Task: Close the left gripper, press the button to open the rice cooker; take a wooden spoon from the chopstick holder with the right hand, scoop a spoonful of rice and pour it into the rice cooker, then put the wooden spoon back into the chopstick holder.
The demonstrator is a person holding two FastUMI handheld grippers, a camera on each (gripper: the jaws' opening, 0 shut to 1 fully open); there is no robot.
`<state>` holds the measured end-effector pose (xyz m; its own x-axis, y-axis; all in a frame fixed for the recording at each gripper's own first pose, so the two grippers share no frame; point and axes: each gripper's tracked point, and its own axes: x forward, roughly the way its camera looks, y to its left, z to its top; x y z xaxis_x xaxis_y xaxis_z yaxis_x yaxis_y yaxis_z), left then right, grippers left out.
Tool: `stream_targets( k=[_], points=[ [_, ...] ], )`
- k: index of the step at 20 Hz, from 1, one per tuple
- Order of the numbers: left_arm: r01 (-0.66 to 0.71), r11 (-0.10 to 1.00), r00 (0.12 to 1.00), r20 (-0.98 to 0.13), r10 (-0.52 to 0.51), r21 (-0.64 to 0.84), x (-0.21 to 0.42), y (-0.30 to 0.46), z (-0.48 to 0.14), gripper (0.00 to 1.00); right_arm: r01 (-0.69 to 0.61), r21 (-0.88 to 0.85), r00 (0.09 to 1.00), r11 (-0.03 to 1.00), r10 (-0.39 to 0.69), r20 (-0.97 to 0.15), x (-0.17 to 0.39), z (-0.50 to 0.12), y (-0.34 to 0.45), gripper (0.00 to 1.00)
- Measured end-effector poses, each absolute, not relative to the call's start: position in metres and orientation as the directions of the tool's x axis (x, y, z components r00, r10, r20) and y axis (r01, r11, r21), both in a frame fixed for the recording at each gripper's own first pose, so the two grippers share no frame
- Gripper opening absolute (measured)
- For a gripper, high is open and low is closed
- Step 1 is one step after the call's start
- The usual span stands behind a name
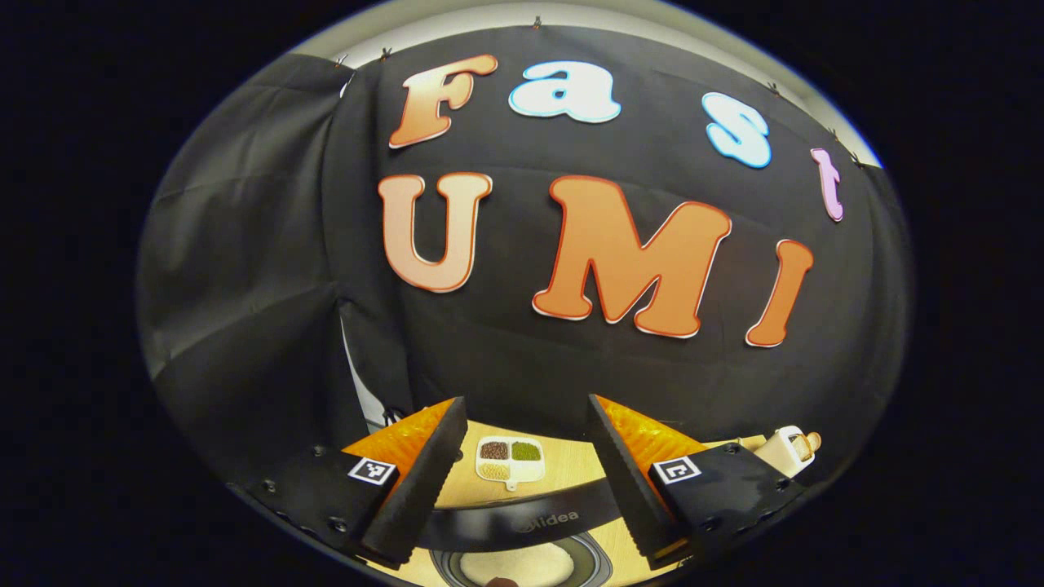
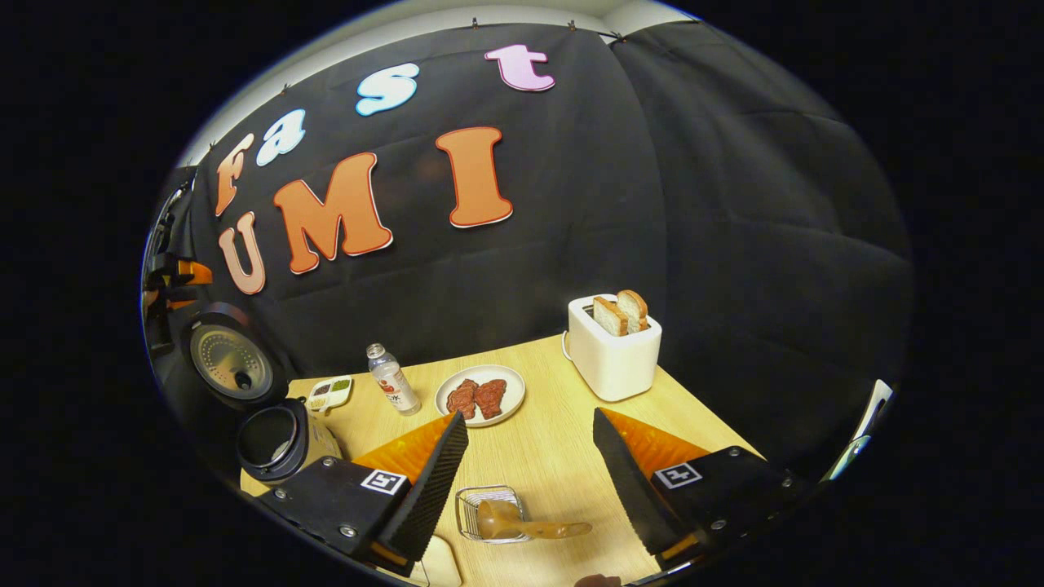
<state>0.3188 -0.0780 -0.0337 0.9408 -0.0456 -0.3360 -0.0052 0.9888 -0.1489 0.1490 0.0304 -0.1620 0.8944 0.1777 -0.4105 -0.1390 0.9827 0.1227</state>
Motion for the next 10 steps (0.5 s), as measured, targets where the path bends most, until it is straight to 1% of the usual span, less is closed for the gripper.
stream_targets(
  k=[1, 3, 4, 7, 10],
  points=[
    [-0.007, 0.988, 0.935, -0.351, -0.048, -0.155, 0.318, -0.077, -0.042, 0.97, -0.137, 0.121, 0.897, 0.983, 0.175, -0.405, 0.150, -0.158, 0.030, 0.95],
    [-0.015, 0.988, 0.920, -0.388, -0.047, -0.153, 0.309, -0.077, -0.061, 0.99, -0.143, 0.114, 0.903, 0.983, 0.177, -0.391, 0.150, -0.149, 0.028, 0.95],
    [0.003, 0.987, 0.933, -0.354, -0.061, -0.161, 0.302, -0.080, -0.059, 0.99, -0.144, 0.104, 0.905, 0.984, 0.174, -0.387, 0.150, -0.145, 0.026, 0.95],
    [0.037, 0.981, 0.917, -0.383, -0.110, -0.193, 0.277, -0.090, -0.075, 1.00, -0.137, 0.093, 0.915, 0.986, 0.162, -0.370, 0.151, -0.133, 0.020, 0.95],
    [0.070, 0.972, 0.886, -0.433, -0.164, -0.225, 0.246, -0.104, -0.099, 1.00, -0.147, 0.132, 0.916, 0.980, 0.186, -0.357, 0.148, -0.123, 0.024, 0.95]
  ],
)
